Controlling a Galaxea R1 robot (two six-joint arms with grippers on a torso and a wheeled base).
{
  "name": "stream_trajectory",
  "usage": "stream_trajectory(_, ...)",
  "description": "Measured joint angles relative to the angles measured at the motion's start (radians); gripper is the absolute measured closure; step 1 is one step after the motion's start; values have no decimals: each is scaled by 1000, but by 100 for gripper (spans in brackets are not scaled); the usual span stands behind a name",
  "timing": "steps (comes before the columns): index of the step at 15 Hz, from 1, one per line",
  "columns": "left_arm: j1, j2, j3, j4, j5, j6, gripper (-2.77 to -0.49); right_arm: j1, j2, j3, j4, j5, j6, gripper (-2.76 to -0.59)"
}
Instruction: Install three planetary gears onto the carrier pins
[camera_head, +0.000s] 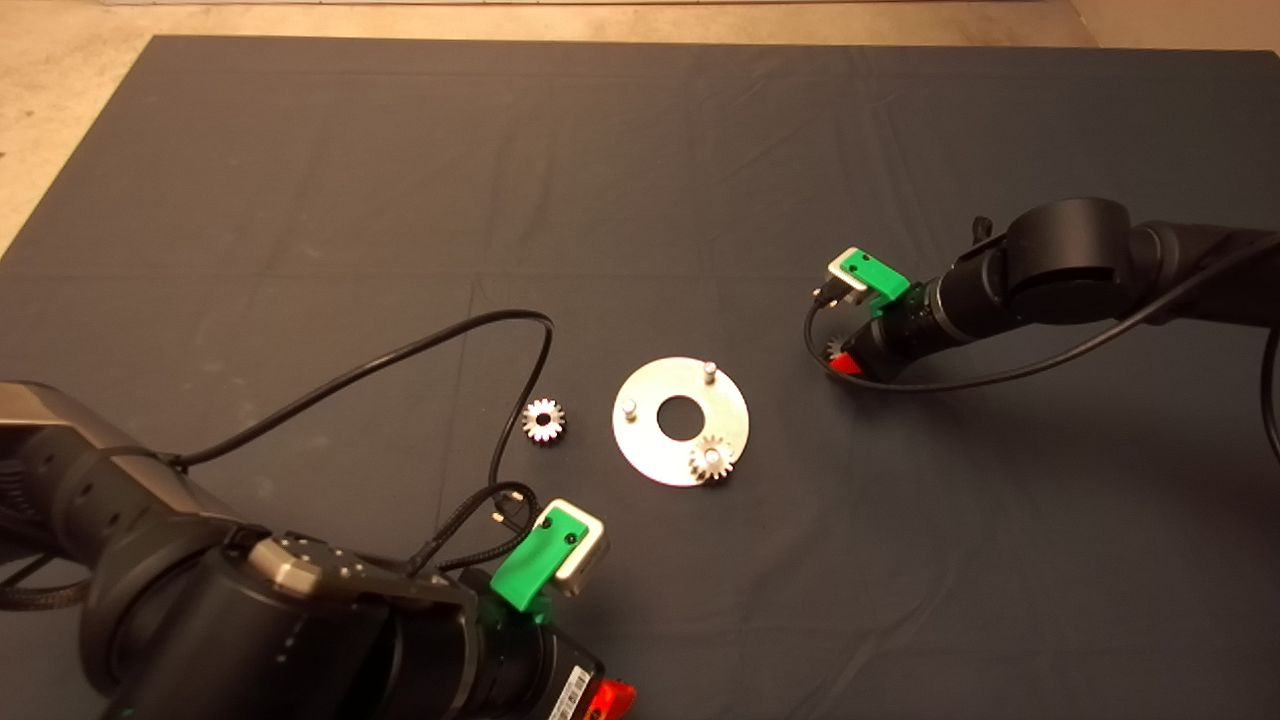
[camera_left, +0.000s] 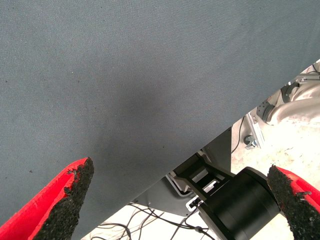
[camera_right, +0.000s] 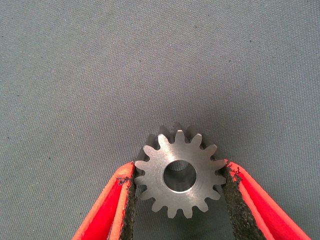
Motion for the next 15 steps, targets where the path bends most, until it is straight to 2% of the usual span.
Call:
stream_trajectory(5,0,0,0,0,0,0,-250,0,0,11,9,-5,0,-105)
stream_trajectory(8,0,0,0,0,0,0,-250,7,0,83,43,-7,1,-102)
stream_trajectory(9,0,0,0,0,0,0,-250,26,1,107,64,-9,3,-102)
stream_trajectory(10,0,0,0,0,0,0,-250,67,6,127,87,-12,5,-102)
stream_trajectory(11,0,0,0,0,0,0,-250,126,12,142,107,-14,12,-102)
stream_trajectory(12,0,0,0,0,0,0,-250,189,21,157,116,-13,18,-102)
stream_trajectory(13,0,0,0,0,0,0,-250,259,46,181,122,-18,34,-102)
stream_trajectory(14,0,0,0,0,0,0,-250,282,89,207,128,-17,39,-102)
stream_trajectory(15,0,0,0,0,0,0,-250,277,128,225,151,-8,41,-102)
